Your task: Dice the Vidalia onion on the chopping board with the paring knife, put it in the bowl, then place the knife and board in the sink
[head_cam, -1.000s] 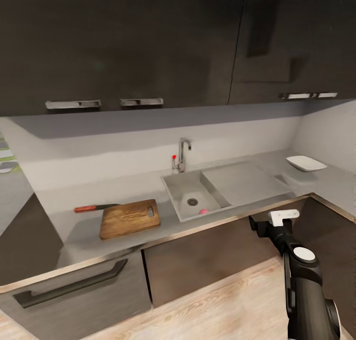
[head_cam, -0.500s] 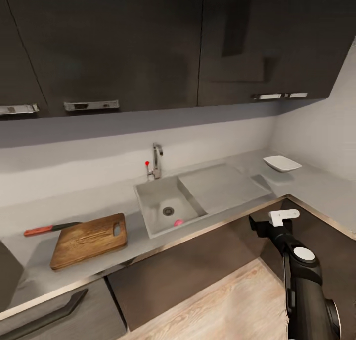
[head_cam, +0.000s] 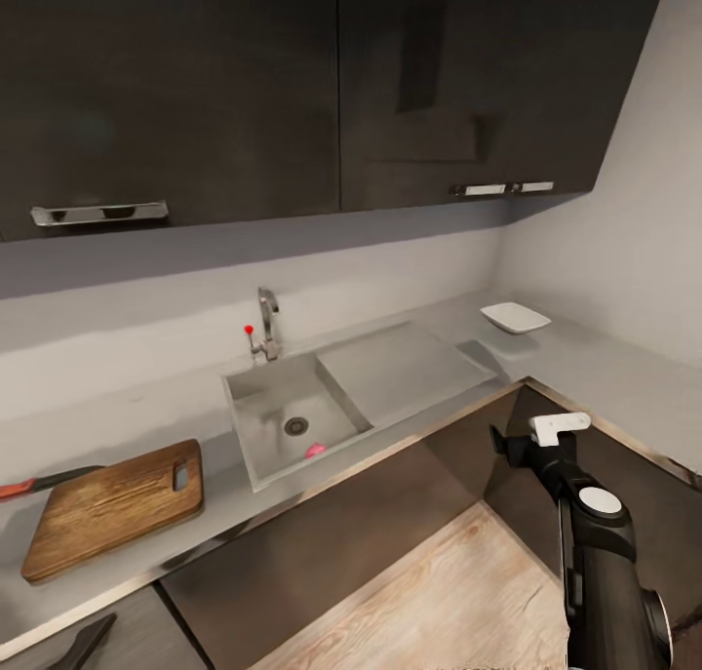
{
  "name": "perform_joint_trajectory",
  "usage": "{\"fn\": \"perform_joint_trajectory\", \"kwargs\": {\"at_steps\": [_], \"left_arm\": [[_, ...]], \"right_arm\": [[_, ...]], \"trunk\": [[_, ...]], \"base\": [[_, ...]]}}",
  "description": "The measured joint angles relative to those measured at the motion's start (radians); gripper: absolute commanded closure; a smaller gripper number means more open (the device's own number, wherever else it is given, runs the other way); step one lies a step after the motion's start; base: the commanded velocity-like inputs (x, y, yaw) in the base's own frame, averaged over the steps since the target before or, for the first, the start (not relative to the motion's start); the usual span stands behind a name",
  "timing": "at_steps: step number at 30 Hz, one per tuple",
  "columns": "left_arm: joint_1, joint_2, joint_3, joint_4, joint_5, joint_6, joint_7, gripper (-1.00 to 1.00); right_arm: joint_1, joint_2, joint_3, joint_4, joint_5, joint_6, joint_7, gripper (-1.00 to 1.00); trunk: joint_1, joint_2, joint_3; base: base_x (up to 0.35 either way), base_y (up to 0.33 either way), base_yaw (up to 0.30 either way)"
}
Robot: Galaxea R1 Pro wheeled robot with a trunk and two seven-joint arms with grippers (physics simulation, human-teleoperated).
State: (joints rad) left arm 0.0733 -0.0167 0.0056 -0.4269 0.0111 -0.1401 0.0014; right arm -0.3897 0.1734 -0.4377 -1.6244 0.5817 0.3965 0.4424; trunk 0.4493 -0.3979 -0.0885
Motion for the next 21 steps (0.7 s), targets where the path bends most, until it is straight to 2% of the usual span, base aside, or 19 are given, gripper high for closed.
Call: {"fn": "perform_joint_trajectory", "kwargs": {"at_steps": [8, 16, 21], "left_arm": [[0.000, 0.000, 0.000, 0.001, 0.000, 0.000, 0.000, -1.00], [0.000, 0.000, 0.000, 0.002, 0.000, 0.000, 0.000, -1.00], [0.000, 0.000, 0.000, 0.003, 0.000, 0.000, 0.000, -1.00]], "right_arm": [[0.000, 0.000, 0.000, 0.000, 0.000, 0.001, 0.000, -1.00], [0.000, 0.000, 0.001, 0.000, 0.000, 0.000, 0.000, -1.00], [0.000, 0.000, 0.002, 0.000, 0.000, -0.001, 0.000, -1.00]], "trunk": [[0.000, 0.000, 0.000], [0.000, 0.000, 0.000], [0.000, 0.000, 0.000]], "base": [[0.042, -0.015, -0.202], [0.228, -0.153, -0.177], [0.228, -0.142, -0.039]]}}
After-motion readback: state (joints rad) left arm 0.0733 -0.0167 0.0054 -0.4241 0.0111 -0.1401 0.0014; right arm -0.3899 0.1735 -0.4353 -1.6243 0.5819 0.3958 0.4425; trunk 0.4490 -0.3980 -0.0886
